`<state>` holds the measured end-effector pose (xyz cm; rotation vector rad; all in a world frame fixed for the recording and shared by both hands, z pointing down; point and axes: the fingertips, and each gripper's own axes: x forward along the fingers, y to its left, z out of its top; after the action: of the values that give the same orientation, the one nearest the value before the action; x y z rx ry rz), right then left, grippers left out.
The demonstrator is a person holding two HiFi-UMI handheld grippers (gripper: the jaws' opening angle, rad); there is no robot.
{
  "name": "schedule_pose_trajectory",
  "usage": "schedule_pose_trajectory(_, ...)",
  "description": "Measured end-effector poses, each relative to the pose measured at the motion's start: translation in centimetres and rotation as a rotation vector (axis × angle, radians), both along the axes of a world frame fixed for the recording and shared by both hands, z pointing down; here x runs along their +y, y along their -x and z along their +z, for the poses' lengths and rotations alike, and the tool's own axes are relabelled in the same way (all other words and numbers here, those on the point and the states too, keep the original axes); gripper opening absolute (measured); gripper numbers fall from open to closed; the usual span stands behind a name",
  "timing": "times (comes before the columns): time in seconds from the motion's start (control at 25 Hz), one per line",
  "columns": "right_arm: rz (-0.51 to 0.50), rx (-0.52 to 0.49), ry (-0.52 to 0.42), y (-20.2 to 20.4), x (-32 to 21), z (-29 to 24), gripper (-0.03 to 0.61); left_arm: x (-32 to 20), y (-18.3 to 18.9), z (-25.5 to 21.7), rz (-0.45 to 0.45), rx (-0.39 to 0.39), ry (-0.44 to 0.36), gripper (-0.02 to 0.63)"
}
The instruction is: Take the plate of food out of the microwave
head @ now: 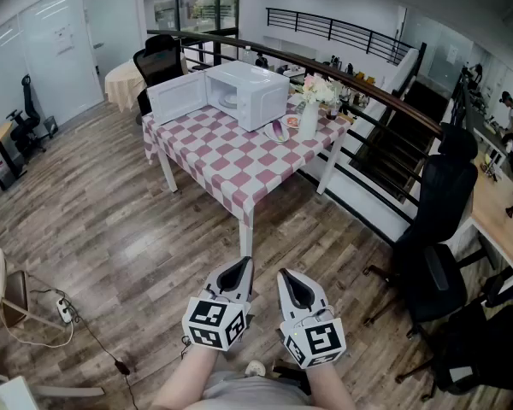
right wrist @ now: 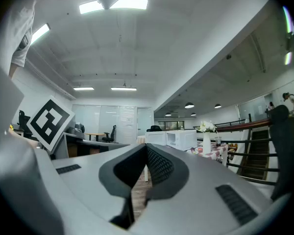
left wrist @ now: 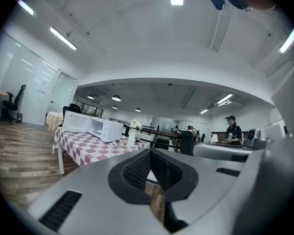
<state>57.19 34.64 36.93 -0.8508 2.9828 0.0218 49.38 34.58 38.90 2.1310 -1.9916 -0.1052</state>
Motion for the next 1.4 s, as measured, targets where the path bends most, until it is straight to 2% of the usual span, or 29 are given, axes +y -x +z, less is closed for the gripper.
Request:
schedule_pose_trajectory(0.2,-0.001,0.002,0.005,0.9,-0.8,0.2,0.023,-0.7,1.3,0.1,-0.014,0.003,0.0,0.002)
schedule_pose_trajectory(0.48,-0.024,-0.002,-0.018,4.5,-1.3,-0.3,0.023,-1.9,4.8,-0.7,-0.026,0.015,-0.018,0.002)
schedule_pose_trajectory(1.4,0.033,0.048,0.03,21.8,-7.0,1.1,0.023,-7.7,21.4,0.0,0.021,0.049,-0.005,0.002)
